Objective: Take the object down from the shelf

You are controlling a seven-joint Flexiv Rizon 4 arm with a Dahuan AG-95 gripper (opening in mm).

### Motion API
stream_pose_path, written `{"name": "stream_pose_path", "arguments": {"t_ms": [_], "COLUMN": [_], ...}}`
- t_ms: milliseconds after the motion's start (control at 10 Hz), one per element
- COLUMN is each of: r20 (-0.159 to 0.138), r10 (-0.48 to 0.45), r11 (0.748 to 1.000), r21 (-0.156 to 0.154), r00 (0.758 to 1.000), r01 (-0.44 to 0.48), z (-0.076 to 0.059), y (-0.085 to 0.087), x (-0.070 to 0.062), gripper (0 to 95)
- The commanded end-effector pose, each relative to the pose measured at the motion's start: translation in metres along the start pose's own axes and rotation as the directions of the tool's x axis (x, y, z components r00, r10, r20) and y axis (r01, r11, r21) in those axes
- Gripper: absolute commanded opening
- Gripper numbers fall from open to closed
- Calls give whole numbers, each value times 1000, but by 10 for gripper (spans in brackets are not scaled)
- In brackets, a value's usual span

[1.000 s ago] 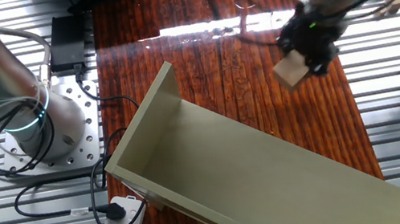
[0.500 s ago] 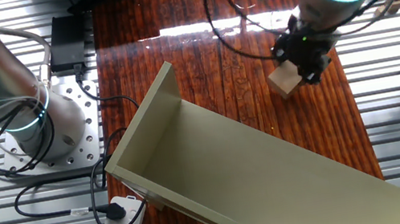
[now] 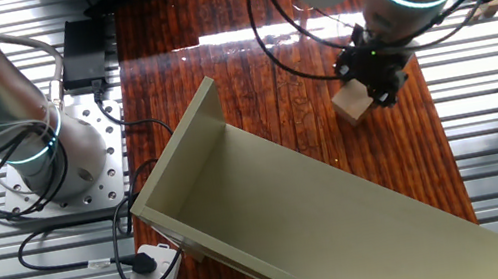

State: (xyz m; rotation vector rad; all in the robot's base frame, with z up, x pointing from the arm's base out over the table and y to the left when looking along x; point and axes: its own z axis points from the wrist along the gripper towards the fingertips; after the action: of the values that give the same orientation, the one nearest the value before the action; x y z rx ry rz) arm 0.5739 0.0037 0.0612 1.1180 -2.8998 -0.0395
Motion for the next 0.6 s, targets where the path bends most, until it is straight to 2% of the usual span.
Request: {"name": "stream_pose_path", "arguments": {"t_ms": [100,300,400,500,600], "r20": [1,-2,-16,-13,-1], "r10": [-26,-38,-52,-19,45], "r11": [1000,999,998,1000,999], "r21": [1,-11,-22,-3,-5], "r00": [1000,999,999,1000,999], "r01": [26,38,52,19,-45], "z": [-2,-8,-27,-49,-64], "y": [0,-5,-15,-24,-28], "x": [2,1,1,3,4], "gripper": [570,570,570,570,190]}}
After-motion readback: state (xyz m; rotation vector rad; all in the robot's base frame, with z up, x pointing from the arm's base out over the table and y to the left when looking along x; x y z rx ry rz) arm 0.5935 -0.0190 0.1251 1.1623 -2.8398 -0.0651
